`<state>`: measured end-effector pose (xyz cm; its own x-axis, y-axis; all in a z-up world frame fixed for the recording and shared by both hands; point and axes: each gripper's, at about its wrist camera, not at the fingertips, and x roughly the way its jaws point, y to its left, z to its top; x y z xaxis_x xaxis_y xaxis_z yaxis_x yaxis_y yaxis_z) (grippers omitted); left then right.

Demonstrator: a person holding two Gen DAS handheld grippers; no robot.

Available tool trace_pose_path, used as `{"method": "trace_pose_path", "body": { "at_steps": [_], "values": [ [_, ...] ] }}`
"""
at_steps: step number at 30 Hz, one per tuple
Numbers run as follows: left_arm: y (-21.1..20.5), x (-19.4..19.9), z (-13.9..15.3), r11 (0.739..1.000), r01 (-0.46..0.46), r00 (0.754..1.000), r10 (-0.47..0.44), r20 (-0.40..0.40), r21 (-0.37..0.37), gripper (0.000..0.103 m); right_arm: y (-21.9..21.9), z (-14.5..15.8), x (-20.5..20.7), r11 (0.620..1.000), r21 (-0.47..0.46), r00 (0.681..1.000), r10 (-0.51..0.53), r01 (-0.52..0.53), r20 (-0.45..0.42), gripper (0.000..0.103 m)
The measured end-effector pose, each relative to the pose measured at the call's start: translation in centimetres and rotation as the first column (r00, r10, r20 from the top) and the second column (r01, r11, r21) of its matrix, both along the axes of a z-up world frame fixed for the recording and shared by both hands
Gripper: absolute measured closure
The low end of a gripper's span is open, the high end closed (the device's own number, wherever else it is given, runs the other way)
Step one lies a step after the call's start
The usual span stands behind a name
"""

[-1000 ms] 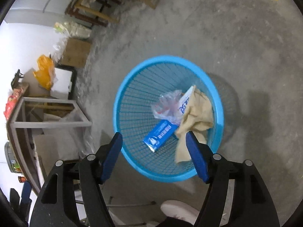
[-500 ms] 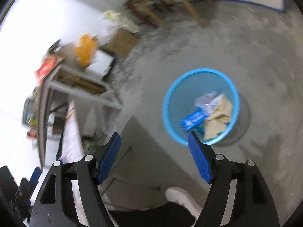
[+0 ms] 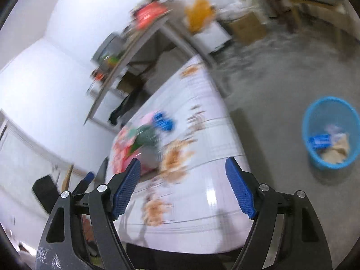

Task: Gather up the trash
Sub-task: 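Move both tools back to the table toward the red snack bag, then grasp the red snack bag with the left tool while the right tool grasps the red drink can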

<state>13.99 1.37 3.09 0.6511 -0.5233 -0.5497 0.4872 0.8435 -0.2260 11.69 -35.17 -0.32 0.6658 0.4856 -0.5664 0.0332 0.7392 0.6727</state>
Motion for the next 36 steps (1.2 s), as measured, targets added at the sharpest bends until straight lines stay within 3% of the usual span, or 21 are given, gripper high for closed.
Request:
{"method": "trace_pose_path", "body": {
  "at_steps": [3,5,9,17,24,29,36],
  "values": [
    [3.6,2.0,-0.1,0.997,-0.078,0.997,0.078,-0.017,0.025,0.027,5.4,0.7,2.1,0.994,-0.049,0.994,0.104,-0.103,0.019,0.029],
    [5.3,3.5,0.0,0.997,-0.072,0.997,0.073,-0.018,0.024,0.027,8.0,0.7,2.9,0.987,-0.063,0.988,0.152,-0.15,0.027,0.029],
    [8.0,8.9,-0.6,0.997,-0.071,0.992,0.067,-0.107,-0.03,0.027,12.1,0.6,5.5,0.979,-0.059,0.98,0.195,-0.193,0.036,0.029],
    [8.3,19.6,-3.2,0.995,0.039,0.949,-0.066,-0.309,-0.091,0.028,16.2,-0.1,8.9,0.965,-0.174,0.98,0.2,-0.195,0.015,0.033],
    [6.5,22.7,-5.4,0.992,0.118,0.916,-0.122,-0.383,-0.035,0.028,17.1,-1.1,10.0,0.957,-0.216,0.981,0.195,-0.194,-0.014,0.041],
    [6.0,24.3,-6.9,0.989,0.134,0.884,-0.15,-0.442,-0.069,0.033,18.2,-1.9,10.4,0.95,-0.231,0.978,0.208,-0.21,-0.031,0.048],
    [5.8,24.7,-7.1,0.983,0.156,0.881,-0.185,-0.436,-0.101,0.048,18.7,-2.5,10.7,0.943,-0.261,0.978,0.204,-0.207,-0.04,0.056]
  ]
}}
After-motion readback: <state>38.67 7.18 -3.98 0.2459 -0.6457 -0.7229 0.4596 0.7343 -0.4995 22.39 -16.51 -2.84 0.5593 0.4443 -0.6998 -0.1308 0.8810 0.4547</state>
